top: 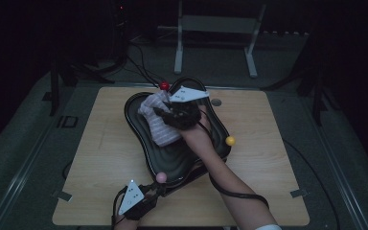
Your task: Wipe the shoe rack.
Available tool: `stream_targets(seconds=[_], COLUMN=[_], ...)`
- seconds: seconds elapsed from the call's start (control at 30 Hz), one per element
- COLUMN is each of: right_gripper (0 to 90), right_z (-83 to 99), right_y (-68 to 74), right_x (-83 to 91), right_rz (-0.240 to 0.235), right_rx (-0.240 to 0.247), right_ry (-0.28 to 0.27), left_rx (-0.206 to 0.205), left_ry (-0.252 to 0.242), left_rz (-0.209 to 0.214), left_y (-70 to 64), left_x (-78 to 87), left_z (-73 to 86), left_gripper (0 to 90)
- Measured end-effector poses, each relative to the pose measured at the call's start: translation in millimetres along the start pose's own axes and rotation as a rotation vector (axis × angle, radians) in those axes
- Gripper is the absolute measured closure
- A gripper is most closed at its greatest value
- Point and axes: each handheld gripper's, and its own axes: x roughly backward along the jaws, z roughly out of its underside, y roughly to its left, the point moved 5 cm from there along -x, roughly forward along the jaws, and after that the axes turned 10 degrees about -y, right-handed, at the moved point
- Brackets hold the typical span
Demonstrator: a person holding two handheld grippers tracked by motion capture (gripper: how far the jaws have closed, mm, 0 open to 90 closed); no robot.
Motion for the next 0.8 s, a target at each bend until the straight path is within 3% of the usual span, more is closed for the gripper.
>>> stream_targets(seconds=[0.1, 0.23, 0.4, 0.8], right_gripper=[70.7, 70.6, 70.7, 70.9], right_z=[-2.5, -4.0, 7.7, 25.5], right_y=[-0.8, -5.6, -12.2, -7.6], right_x=[-10.5, -34.9, -53.7, -37.7], right_rz=[0.002, 0.039, 0.07, 0.059], right_rx=[-0.012, -0.009, -0.003, 0.006], right_ry=[0.003, 0.027, 0.08, 0.09], left_rx=[0.002, 0.007, 0.005, 0.005], left_ry=[-0.001, -0.002, 0.0, 0.001], left_rz=[0.003, 0.009, 0.014, 0.008], left_y=[0.2, 0.3, 0.4, -0.1], left_x=[0.2, 0.2, 0.4, 0.2], left_z=[0.1, 0.3, 0.0, 0.0], left_gripper=[74.6, 74.6, 74.7, 74.6])
